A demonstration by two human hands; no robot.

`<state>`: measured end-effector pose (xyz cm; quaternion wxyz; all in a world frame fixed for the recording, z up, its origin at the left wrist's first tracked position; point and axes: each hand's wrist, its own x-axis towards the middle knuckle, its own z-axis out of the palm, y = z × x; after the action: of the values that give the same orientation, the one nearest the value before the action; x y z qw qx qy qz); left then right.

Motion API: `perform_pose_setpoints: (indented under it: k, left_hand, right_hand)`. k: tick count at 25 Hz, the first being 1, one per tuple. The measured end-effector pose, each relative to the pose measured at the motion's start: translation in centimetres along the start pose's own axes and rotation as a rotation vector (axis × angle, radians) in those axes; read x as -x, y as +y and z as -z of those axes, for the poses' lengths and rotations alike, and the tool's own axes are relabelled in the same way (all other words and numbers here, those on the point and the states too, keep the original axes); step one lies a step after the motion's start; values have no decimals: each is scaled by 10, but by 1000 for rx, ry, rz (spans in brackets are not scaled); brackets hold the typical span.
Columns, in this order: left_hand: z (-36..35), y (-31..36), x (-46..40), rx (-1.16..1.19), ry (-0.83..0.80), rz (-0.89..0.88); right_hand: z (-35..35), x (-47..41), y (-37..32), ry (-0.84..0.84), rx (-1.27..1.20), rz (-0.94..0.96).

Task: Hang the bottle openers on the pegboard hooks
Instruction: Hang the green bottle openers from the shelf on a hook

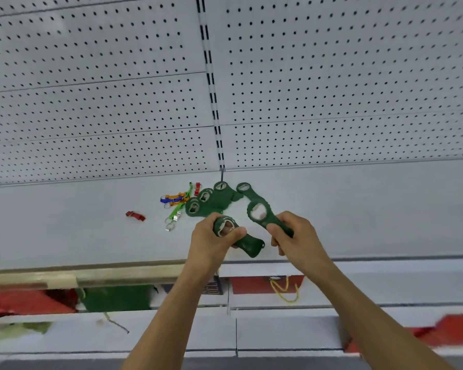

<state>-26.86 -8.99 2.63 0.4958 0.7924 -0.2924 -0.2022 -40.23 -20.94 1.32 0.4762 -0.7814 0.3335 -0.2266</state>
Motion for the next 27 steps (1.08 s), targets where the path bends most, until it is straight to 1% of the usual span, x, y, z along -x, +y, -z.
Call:
perform_pose_setpoints:
  k: [5, 9, 17, 22, 27]
  left_hand:
    - [-70, 40, 31, 48, -81, -81]
    - [-149, 86, 73, 99, -120, -128]
    - [-311, 165, 165, 151, -249, -163]
    - [-375, 197, 193, 170, -323, -190]
    - [-414, 227, 190, 135, -360, -229]
  right_hand:
    - [80, 38, 26, 87, -36, -18]
    - [168, 83, 55, 141, -45, 2]
    - [340, 181, 126, 272, 4, -30]
    - [402, 214, 156, 366, -64, -57]
    - [444, 208, 181, 429, -114, -83]
